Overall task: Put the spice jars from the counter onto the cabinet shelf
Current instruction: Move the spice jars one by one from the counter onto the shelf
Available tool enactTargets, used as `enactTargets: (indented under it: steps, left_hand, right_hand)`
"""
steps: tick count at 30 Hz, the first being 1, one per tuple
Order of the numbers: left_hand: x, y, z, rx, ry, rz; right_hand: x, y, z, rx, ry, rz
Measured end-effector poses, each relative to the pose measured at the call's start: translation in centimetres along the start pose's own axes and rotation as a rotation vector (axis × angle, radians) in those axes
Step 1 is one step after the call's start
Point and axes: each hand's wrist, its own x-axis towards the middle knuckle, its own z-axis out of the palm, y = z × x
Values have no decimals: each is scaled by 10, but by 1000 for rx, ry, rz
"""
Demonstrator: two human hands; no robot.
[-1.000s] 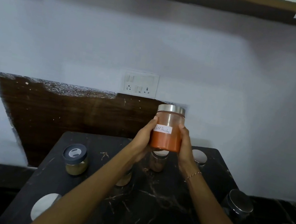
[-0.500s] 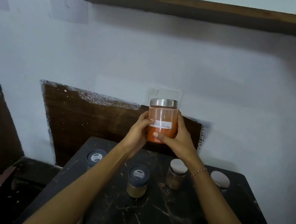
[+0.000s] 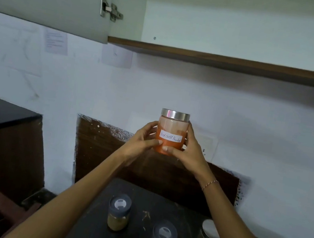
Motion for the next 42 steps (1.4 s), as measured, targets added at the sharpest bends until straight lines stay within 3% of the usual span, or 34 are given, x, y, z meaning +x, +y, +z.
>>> enactTargets:
  steps: [7,15,20,29,42]
  left_hand:
    - [38,58,-60,164,31,95]
    - [99,143,-123,230,139,335]
    - [145,178,-154,262,187,362]
    - [245,182,-194,126,475,306]
    - [331,179,-251,384,502,110]
  right_hand:
    - [80,-61,2,-77,-121,-88]
    - [169,-139,4,-8,-23,-311]
    - [231,-172,9,-86,80,-361]
    - [344,-162,25,-239,79,-216]
    - [452,-149,64,-292,-46,32]
